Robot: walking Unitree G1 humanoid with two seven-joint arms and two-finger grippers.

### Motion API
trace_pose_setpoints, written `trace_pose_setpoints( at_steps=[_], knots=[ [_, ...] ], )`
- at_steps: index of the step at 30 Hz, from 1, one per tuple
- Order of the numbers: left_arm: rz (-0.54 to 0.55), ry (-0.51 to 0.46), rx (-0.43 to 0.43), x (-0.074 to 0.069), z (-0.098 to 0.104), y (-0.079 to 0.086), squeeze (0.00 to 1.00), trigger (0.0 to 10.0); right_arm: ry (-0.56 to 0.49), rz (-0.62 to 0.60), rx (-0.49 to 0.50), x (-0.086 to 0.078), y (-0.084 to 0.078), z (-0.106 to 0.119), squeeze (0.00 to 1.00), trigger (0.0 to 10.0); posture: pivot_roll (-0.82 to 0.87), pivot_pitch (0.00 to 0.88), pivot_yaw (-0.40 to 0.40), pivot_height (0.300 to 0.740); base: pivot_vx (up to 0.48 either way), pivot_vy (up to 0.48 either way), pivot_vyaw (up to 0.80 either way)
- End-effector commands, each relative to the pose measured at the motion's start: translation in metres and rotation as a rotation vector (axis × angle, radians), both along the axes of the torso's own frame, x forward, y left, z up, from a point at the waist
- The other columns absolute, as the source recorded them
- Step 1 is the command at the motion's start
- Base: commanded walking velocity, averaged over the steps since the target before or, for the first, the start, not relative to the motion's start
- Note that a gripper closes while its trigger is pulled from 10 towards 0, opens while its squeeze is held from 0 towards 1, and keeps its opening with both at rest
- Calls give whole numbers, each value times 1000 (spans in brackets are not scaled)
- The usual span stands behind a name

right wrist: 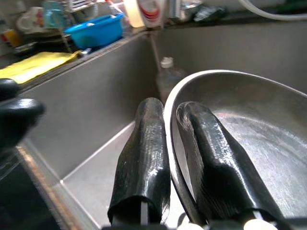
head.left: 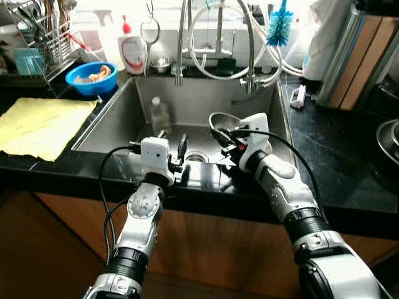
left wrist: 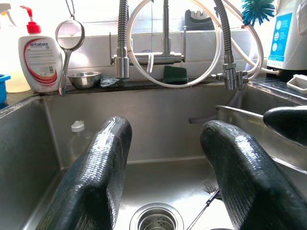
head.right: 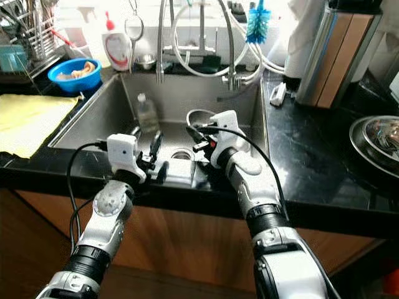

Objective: Kitchen organization

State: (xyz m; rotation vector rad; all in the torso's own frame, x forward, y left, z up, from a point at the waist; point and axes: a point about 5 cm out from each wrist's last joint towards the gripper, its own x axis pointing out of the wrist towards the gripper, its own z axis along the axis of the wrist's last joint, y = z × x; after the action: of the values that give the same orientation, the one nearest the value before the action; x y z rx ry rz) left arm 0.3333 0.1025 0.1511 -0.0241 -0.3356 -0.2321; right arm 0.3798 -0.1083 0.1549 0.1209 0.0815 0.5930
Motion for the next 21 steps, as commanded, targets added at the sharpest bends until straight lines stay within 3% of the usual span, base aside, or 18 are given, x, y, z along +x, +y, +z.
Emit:
trace_pose_setpoints(
  at_steps=[1, 13, 14, 16, 17, 18, 21],
  knots=[
    [-1, -52, 5, 1, 11, 0, 0, 10000, -35, -11, 19, 6, 2, 11, 0, 10000, -126, 0, 48, 740, 0, 0, 0],
    [-14, -52, 10, 1, 12, -1, 0, 10000, 21, -81, -11, 10, -1, -1, 4, 10000, -119, 0, 54, 740, 0, 0, 0],
    [-15, -51, 11, 1, 12, -1, 0, 10000, 28, -88, -12, 10, -2, -2, 220, 10000, -120, 0, 54, 740, 0, 0, 0],
    [-16, -51, 11, 1, 12, -1, 0, 10000, 33, -94, -12, 10, -2, -3, 220, 10000, -120, 0, 56, 740, 0, 0, 0],
    [-17, -50, 12, 1, 12, -1, 0, 10000, 35, -102, -13, 10, -3, -4, 333, 10000, -121, 0, 57, 740, 0, 0, 0],
    [-19, -50, 12, 1, 12, -2, 0, 10000, 35, -104, -12, 10, -3, -4, 604, 10000, -120, 0, 57, 740, 0, 0, 0],
    [-25, -46, 13, 1, 11, -3, 0, 10000, 29, -116, -13, 11, -4, -4, 604, 10000, -121, 0, 60, 740, 0, 0, 0]
  ],
)
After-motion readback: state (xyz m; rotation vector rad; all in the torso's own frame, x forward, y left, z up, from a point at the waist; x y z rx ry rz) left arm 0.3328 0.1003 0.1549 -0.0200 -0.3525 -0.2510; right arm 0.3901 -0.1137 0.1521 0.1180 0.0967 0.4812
